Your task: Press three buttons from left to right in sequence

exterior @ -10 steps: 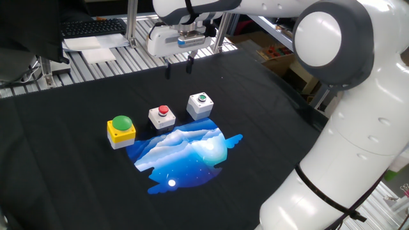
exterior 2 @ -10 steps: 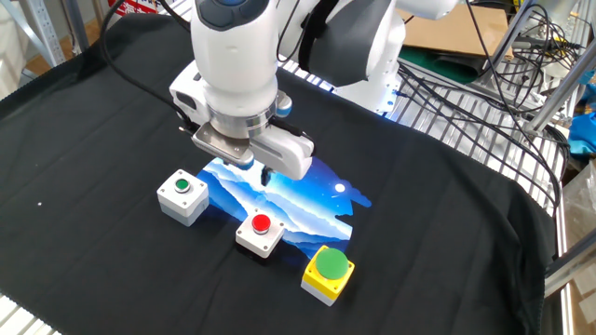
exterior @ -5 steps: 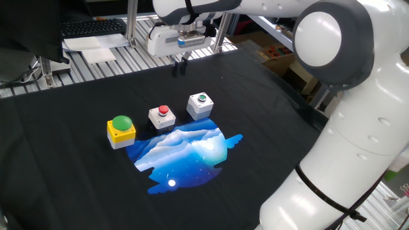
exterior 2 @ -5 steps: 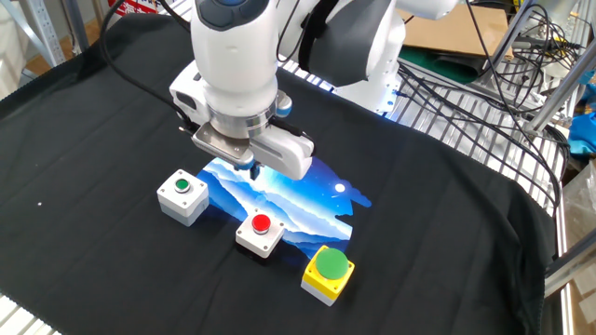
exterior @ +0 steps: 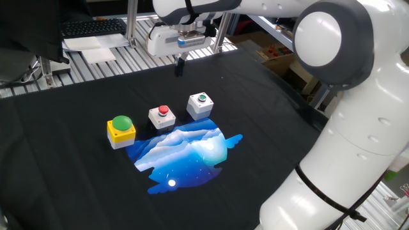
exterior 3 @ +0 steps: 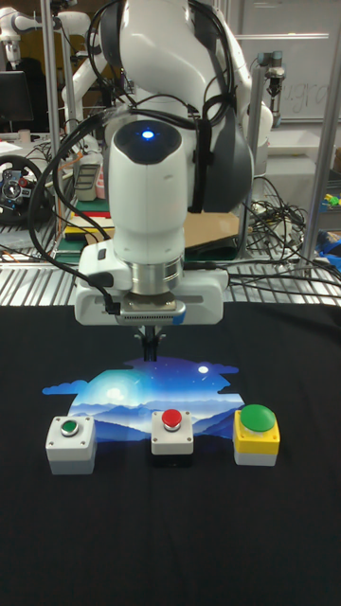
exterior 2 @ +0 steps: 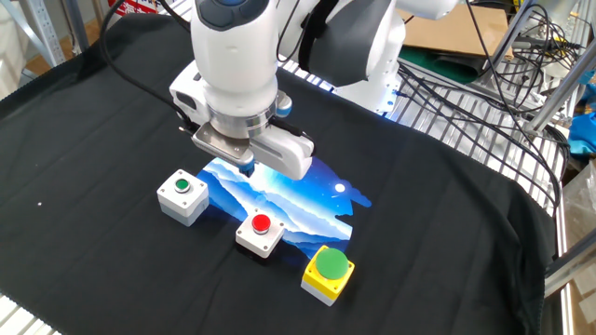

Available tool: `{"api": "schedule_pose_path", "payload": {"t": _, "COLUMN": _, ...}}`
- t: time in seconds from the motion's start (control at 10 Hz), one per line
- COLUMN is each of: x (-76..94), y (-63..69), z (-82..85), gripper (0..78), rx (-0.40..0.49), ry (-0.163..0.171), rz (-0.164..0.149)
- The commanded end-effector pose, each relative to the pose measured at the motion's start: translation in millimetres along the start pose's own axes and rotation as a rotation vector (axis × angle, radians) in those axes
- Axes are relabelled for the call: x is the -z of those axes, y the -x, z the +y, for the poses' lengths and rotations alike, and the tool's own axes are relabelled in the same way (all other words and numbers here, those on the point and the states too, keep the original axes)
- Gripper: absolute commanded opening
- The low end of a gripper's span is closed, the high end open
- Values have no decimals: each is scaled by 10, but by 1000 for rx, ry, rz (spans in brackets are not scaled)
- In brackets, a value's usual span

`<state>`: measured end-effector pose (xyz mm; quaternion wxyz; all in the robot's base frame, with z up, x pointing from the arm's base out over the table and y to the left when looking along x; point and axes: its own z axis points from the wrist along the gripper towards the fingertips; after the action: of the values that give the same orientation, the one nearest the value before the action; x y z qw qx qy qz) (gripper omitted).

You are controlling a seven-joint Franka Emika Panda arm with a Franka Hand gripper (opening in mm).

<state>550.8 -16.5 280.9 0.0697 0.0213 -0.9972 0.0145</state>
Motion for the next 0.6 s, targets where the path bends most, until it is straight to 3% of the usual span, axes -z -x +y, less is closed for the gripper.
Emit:
{"api": "schedule_pose_path", "payload": {"t": 0.1, "x": -43, "y": 158, "z": 56, "gripper": 10, "rx": -22, "ry": 13, "rz": -3}}
{"api": "schedule_pose_path", "payload": {"t": 0.6, "x": -199, "y": 274, "z": -135, "gripper": 10, "rx": 22, "ry": 26, "rz": -14}}
